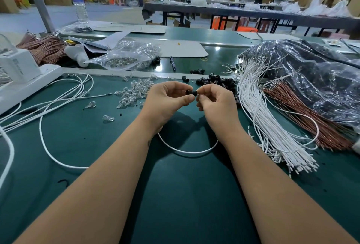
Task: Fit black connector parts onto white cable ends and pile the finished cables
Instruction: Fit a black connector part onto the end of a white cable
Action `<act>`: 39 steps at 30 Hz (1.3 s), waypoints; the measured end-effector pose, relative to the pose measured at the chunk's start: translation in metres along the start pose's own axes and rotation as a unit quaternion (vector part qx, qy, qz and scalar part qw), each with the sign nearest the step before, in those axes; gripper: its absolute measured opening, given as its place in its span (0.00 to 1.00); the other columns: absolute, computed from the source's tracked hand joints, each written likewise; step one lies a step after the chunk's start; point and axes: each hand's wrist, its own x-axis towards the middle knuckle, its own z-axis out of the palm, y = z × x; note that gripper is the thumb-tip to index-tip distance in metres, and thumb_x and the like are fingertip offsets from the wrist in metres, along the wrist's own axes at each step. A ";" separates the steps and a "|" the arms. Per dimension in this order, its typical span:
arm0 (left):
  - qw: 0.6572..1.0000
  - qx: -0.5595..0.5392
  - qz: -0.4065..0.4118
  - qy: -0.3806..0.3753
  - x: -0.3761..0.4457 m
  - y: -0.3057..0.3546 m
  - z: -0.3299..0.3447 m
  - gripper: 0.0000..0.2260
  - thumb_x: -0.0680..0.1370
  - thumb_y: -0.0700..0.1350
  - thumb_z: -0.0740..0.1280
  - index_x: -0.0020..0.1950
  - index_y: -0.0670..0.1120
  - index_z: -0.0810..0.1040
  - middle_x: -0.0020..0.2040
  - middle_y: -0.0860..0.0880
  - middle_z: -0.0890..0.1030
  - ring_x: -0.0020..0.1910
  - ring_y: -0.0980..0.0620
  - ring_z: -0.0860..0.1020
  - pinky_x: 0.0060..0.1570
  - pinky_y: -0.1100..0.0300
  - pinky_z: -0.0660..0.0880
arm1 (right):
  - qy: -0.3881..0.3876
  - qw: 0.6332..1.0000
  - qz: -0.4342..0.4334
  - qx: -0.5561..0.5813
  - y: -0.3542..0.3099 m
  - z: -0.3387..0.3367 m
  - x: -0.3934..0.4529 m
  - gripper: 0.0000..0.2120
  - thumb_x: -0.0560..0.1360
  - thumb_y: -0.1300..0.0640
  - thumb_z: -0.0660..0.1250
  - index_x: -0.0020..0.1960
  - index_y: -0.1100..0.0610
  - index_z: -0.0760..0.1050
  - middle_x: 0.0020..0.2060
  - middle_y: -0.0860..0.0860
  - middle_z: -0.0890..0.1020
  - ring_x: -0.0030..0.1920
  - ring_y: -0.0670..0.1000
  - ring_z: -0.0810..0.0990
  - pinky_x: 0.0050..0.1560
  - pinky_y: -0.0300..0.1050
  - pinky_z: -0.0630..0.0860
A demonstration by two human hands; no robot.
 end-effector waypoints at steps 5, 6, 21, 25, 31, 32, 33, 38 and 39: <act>1.000 0.022 0.003 -0.010 0.000 0.000 -0.001 0.12 0.69 0.32 0.74 0.44 0.48 0.83 0.44 0.38 0.84 0.42 0.51 0.80 0.50 0.59 0.77 | 0.018 1.000 0.003 0.021 -0.001 0.000 -0.002 0.17 0.74 0.69 0.66 0.45 0.46 0.70 0.34 0.48 0.80 0.34 0.45 0.80 0.40 0.39 0.78; 1.000 0.027 0.001 -0.014 0.000 0.000 -0.002 0.12 0.69 0.32 0.74 0.44 0.49 0.84 0.45 0.37 0.84 0.42 0.51 0.80 0.51 0.58 0.77 | 0.019 1.000 -0.001 0.016 -0.002 0.000 -0.002 0.17 0.74 0.69 0.67 0.45 0.46 0.69 0.33 0.48 0.80 0.34 0.46 0.80 0.39 0.39 0.78; 0.998 -0.051 -0.030 0.020 0.000 0.007 -0.003 0.04 0.73 0.33 0.71 0.46 0.40 0.83 0.41 0.42 0.84 0.42 0.52 0.83 0.48 0.63 0.79 | -0.023 0.999 -0.023 -0.034 -0.005 0.001 -0.002 0.05 0.76 0.62 0.68 0.47 0.53 0.77 0.39 0.43 0.80 0.40 0.39 0.78 0.44 0.32 0.75; 0.999 -0.032 -0.016 0.026 -0.001 0.010 0.000 0.03 0.74 0.35 0.71 0.43 0.41 0.82 0.36 0.46 0.83 0.36 0.54 0.82 0.45 0.64 0.80 | -0.041 0.998 -0.031 -0.045 -0.007 0.001 -0.002 0.04 0.77 0.61 0.68 0.47 0.53 0.78 0.40 0.47 0.82 0.42 0.45 0.80 0.45 0.34 0.76; 0.930 0.141 -0.011 0.339 0.012 0.009 -0.045 0.04 0.80 0.43 0.65 0.48 0.43 0.76 0.43 0.45 0.81 0.43 0.47 0.79 0.44 0.56 0.77 | 0.045 0.995 0.028 -0.084 0.001 -0.013 0.005 0.04 0.80 0.58 0.63 0.46 0.54 0.75 0.36 0.50 0.79 0.37 0.47 0.75 0.37 0.34 0.70; 0.907 0.206 -0.005 0.368 0.012 0.007 -0.053 0.03 0.80 0.43 0.65 0.49 0.44 0.76 0.46 0.44 0.81 0.45 0.45 0.79 0.46 0.55 0.75 | 0.050 0.994 0.029 -0.089 0.002 -0.013 0.005 0.04 0.80 0.58 0.63 0.46 0.54 0.75 0.36 0.49 0.79 0.37 0.47 0.74 0.37 0.36 0.70; 0.886 0.273 0.008 0.374 0.012 0.005 -0.057 0.04 0.80 0.43 0.64 0.50 0.43 0.75 0.49 0.43 0.80 0.49 0.44 0.77 0.49 0.55 0.72 | 0.049 0.994 0.024 -0.097 0.002 -0.012 0.005 0.04 0.80 0.58 0.63 0.46 0.53 0.75 0.36 0.47 0.78 0.36 0.46 0.74 0.37 0.35 0.70; 0.809 0.479 0.150 0.304 0.004 0.009 -0.042 0.14 0.75 0.39 0.63 0.60 0.47 0.75 0.62 0.49 0.75 0.67 0.43 0.65 0.64 0.51 0.56 | 0.022 0.992 -0.023 -0.126 -0.001 -0.007 0.002 0.04 0.79 0.57 0.64 0.48 0.52 0.76 0.34 0.43 0.77 0.34 0.42 0.73 0.38 0.36 0.70; 0.811 0.487 0.201 0.253 0.003 0.011 -0.035 0.15 0.75 0.39 0.64 0.61 0.48 0.76 0.64 0.51 0.76 0.68 0.45 0.65 0.64 0.52 0.54 | 0.010 0.990 -0.036 -0.134 -0.002 -0.006 0.001 0.03 0.79 0.57 0.64 0.48 0.53 0.77 0.33 0.43 0.77 0.34 0.43 0.73 0.39 0.39 0.70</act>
